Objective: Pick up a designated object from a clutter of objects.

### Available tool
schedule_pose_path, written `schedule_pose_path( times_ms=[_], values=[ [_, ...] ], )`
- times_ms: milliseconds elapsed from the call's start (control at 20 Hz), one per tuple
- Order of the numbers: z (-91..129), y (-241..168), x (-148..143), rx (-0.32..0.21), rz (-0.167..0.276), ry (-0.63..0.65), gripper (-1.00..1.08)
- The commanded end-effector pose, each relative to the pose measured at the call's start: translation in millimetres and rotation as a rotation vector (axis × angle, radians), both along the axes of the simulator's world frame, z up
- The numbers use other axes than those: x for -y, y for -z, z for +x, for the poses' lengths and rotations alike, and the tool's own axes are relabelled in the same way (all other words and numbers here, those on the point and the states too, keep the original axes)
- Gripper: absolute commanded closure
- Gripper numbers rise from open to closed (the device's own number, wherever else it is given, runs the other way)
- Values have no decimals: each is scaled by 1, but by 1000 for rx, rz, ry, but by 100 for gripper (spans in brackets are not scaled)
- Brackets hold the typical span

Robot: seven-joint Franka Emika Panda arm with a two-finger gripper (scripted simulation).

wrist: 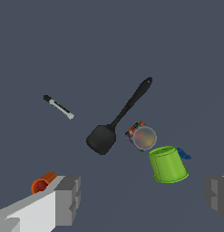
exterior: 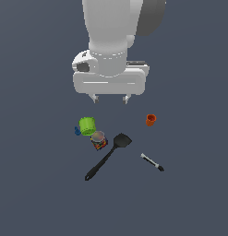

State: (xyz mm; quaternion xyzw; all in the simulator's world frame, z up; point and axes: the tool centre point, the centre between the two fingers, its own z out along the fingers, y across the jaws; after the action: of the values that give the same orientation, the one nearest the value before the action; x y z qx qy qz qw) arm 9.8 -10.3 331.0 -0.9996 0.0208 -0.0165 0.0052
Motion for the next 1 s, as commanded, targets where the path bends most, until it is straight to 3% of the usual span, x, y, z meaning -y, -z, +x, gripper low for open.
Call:
schedule_pose_path(
  times_ms=[0,500,950],
  values=[
    [0,0,0,0,0,0,-92],
    [3,-2,10,16,14,56,-92],
    [10,6,4,14,7,19,-92]
  ],
)
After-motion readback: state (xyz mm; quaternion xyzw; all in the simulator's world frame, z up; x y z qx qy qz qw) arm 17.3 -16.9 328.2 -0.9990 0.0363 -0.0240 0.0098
